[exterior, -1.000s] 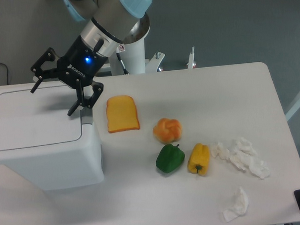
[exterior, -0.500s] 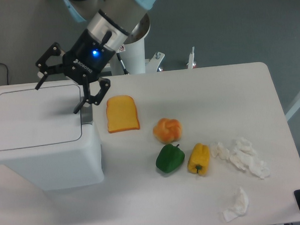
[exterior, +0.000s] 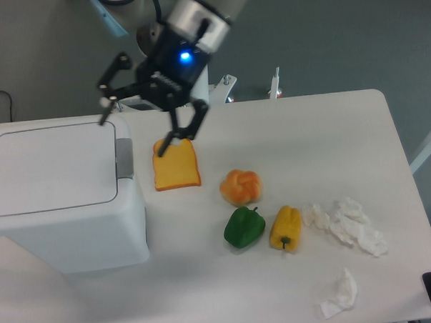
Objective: Close the trash can
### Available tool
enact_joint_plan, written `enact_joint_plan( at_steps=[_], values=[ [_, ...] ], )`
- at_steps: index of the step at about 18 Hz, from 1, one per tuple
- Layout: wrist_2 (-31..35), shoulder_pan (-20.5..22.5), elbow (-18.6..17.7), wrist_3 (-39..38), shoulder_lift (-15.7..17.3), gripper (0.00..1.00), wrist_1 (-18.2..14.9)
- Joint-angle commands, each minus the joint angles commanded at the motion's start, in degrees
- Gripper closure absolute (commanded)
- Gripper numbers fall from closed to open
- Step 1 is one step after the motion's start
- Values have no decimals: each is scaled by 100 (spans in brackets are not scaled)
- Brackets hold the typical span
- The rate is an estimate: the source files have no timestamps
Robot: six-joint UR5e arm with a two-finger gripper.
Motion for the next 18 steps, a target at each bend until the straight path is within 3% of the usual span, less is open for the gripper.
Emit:
enact_joint_plan(
  at_steps=[4,11,18],
  values=[
    [-10,500,97,262,-44,0,18],
    [96,1353,71,1624,-44,0,18],
    [2106,1363,63,4021,26,0,9]
  ],
)
